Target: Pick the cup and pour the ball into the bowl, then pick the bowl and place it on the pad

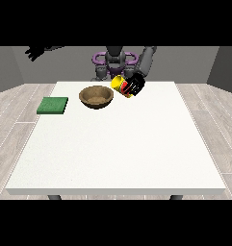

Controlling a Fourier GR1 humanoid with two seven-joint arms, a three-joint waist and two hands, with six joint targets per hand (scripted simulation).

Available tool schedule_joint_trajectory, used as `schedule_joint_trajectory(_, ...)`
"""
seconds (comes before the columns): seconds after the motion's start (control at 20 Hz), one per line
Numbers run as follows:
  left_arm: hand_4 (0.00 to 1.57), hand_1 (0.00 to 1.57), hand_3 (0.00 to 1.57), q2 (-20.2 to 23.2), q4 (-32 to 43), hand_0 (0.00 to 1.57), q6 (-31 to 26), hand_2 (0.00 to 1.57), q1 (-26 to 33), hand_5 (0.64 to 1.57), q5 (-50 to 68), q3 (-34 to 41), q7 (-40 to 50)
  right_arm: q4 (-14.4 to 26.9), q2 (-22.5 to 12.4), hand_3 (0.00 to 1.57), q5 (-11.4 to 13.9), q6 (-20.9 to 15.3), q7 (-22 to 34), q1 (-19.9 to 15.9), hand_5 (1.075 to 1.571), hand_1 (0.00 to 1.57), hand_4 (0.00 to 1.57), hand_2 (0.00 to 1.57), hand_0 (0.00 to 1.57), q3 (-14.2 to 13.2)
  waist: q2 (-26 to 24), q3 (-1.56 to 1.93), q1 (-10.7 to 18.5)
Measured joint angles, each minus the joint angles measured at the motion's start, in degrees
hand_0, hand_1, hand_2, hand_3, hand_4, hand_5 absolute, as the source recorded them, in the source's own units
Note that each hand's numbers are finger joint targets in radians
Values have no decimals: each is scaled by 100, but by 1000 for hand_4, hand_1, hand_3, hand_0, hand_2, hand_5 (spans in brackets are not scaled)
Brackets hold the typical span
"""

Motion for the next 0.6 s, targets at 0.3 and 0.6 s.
schedule_joint_trajectory(0.3, 1444, 1347, 1571, -246, 394, 1347, 105, 1571, -717, 1540, -1378, -858, 1600, 729, -174, 0, 0, 244, -317, 21, 1560, 0, 688, 0, 0, -228, -170, -14, 252)
schedule_joint_trajectory(0.6, 1407, 1327, 1571, -499, 586, 1327, -378, 1571, -1461, 1554, -2389, -1616, 3055, 1267, -293, 154, 40, 492, -536, -78, 1559, 0, 699, 0, 0, -273, -258, -20, 251)
